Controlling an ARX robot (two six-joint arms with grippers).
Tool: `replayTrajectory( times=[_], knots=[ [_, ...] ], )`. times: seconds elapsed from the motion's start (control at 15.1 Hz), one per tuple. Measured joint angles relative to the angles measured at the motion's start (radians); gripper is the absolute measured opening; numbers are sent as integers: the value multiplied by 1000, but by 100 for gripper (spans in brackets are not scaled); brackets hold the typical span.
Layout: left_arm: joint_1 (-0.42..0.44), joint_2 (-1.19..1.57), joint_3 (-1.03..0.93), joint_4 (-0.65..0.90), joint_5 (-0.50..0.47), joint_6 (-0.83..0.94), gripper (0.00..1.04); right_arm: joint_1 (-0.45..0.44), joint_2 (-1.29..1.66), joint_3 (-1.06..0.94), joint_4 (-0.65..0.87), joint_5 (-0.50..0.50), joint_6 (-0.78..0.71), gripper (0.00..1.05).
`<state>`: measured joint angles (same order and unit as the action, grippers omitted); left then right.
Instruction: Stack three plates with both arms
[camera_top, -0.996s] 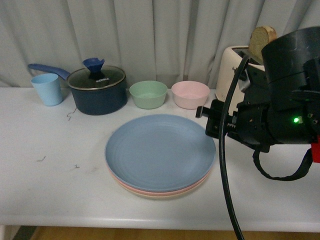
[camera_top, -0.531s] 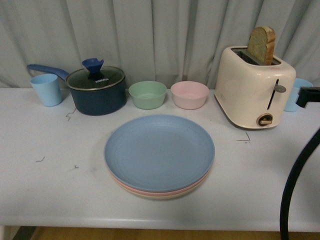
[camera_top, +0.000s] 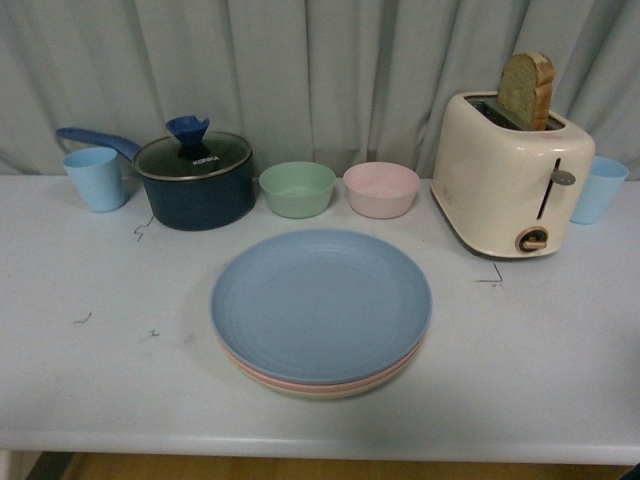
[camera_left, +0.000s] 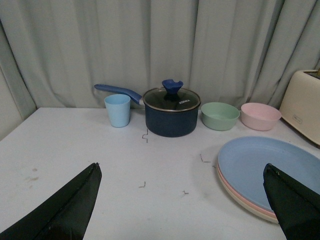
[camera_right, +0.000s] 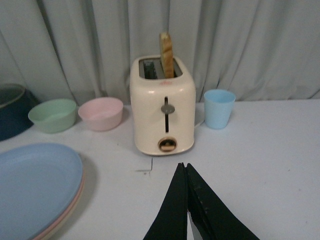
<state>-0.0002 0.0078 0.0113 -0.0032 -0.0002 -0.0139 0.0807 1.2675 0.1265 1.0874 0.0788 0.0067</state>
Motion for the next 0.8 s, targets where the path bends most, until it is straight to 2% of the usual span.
replayTrajectory(
  times=[0.07,0.13,0.2,0.8],
  knots=[
    [0,0,0,0,0,0,98,-6,-89,-10,-47,-2,0,2],
    [0,0,0,0,0,0,98,-58,-170,-26,-85,-62,0,2],
    [0,0,0,0,0,0,98,-87,-238,-54,-145,-67,0,2],
    [0,0,0,0,0,0,98,-85,-705,-115,-537,-75,0,2]
  ],
)
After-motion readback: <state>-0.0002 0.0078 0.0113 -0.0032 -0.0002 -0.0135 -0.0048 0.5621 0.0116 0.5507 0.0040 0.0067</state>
